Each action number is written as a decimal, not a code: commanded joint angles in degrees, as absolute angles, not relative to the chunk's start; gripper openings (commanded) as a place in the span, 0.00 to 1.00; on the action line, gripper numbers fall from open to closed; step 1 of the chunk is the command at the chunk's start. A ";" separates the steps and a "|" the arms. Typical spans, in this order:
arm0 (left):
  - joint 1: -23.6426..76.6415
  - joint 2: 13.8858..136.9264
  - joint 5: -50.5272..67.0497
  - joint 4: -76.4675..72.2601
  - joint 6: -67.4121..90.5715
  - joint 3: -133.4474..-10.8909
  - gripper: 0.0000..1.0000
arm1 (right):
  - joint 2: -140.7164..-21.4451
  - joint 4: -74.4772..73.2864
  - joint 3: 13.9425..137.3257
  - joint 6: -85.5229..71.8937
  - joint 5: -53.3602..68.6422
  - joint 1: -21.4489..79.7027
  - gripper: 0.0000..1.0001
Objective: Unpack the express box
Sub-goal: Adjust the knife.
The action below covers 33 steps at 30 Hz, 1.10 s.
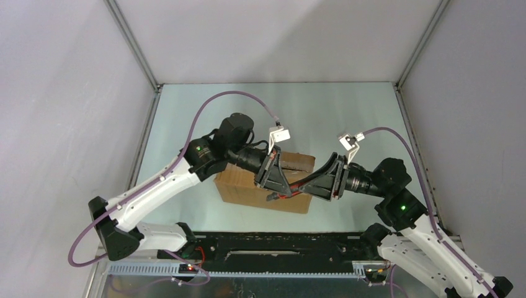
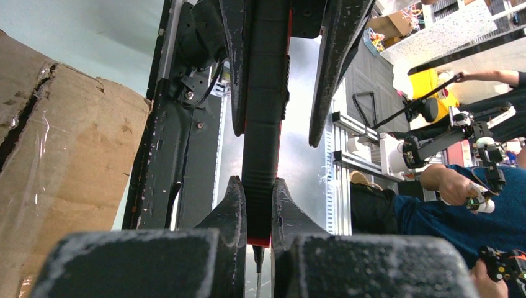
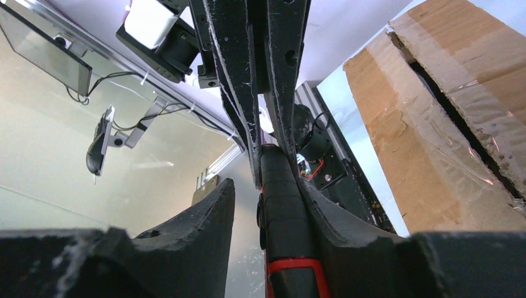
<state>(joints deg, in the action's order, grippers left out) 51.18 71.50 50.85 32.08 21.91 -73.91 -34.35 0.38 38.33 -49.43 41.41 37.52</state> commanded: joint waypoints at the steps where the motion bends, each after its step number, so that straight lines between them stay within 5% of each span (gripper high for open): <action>1: 51.42 70.87 55.31 30.53 19.02 -76.56 0.00 | -35.11 0.37 40.17 -46.97 42.99 38.53 0.45; 19: 51.13 69.73 54.78 34.01 14.08 -76.91 0.00 | -31.72 -1.48 40.17 -46.12 41.37 38.67 0.59; 33: 51.37 71.59 58.82 34.06 14.00 -77.52 0.00 | -34.46 -3.90 41.32 -41.75 39.20 43.66 0.52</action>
